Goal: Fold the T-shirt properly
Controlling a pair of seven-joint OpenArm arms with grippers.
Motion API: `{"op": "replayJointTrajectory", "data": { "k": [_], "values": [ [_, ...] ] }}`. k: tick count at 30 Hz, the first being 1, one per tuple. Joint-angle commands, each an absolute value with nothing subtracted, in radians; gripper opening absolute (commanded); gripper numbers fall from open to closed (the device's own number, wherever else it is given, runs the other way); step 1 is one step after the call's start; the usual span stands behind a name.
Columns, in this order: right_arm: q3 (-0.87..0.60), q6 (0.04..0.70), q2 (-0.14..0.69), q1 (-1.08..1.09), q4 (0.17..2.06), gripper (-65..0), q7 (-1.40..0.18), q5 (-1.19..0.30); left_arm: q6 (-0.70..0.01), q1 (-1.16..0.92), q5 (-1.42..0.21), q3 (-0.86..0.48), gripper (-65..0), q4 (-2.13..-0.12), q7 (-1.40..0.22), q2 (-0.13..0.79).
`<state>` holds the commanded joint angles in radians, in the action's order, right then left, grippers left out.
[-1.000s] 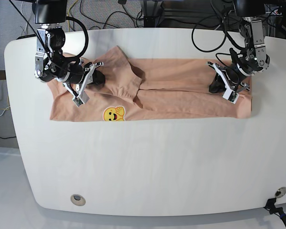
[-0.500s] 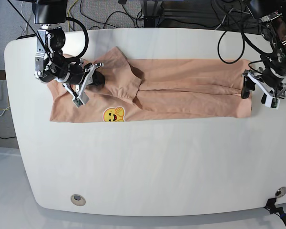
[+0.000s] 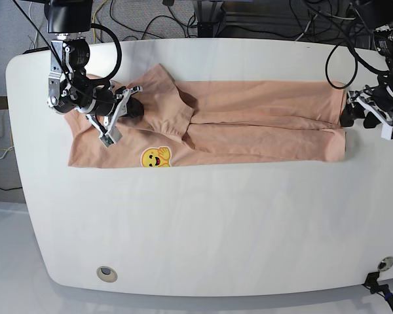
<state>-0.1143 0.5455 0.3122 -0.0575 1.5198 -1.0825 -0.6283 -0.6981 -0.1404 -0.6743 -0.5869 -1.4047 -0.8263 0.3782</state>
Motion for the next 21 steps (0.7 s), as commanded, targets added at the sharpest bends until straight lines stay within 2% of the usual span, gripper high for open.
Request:
{"op": "replayJointTrajectory", "data": {
  "k": [11,16,21],
  "values": [
    [-0.114,0.545,0.312,-0.058,1.52,-65.0,-1.082,-0.628,-0.698,-0.125,-0.674,-0.552,-17.4,-1.274,-0.825,0.377],
    [-0.114,0.545,0.311,-0.058,1.52,-65.0,-1.082,-0.628,-0.698,-0.125,-0.673,-0.547,-17.4,-1.271,-0.825,0.375],
    [-0.114,0.545,0.311,-0.058,1.52,-65.0,-1.082,-0.628,-0.698,-0.125,-0.674,-0.484,-17.4,-1.271,-0.825,0.372]
  ]
}}
